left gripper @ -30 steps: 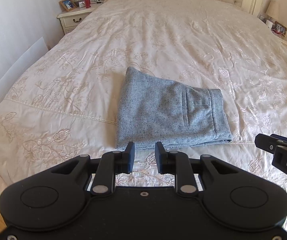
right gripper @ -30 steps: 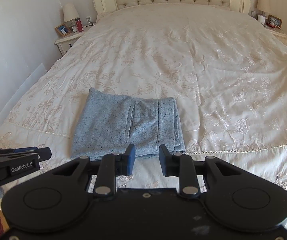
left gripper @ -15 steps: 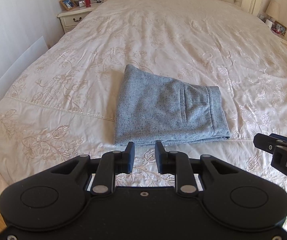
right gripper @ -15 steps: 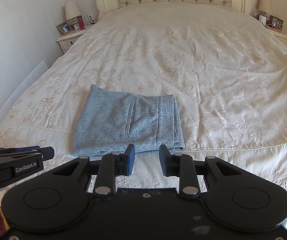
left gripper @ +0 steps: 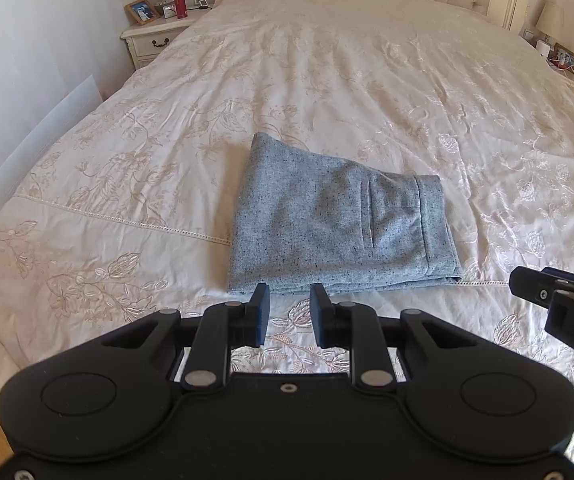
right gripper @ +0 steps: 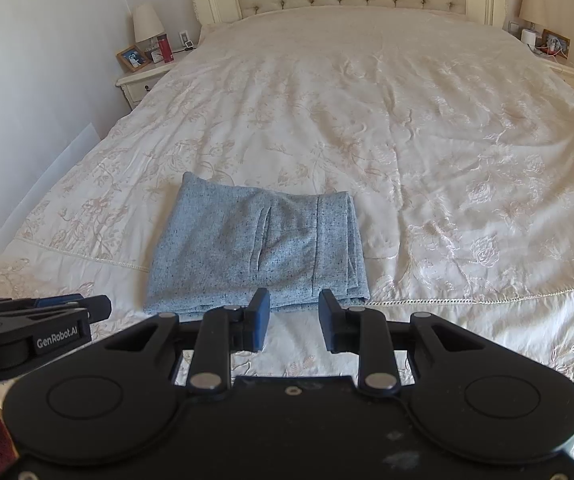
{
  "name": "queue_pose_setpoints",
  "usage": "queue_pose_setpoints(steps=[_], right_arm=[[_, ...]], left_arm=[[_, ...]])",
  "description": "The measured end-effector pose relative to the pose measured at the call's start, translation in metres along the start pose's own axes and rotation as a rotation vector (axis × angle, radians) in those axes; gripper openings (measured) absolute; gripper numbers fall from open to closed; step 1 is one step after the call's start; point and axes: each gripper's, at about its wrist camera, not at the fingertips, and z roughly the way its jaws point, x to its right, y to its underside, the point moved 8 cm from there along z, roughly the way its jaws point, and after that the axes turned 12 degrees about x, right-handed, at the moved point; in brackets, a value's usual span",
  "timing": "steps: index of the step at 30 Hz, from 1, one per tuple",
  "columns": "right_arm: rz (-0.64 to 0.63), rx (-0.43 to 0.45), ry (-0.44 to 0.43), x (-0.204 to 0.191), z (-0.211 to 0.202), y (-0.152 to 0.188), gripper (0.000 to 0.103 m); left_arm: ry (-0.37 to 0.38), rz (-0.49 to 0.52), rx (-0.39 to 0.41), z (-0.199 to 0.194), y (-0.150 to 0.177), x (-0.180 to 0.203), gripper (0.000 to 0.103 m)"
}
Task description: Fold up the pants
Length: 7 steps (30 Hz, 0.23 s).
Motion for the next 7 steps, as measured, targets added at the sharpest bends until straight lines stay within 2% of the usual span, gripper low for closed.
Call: queue_pose_setpoints(steps=[7], right_arm=[[0.003, -0.003, -0.017, 0.0028, 0.0010, 0.0001, 0.029]], left_arm=[[0.001, -0.002, -0.013, 0.0015, 0.0020, 0.0031, 0.032]])
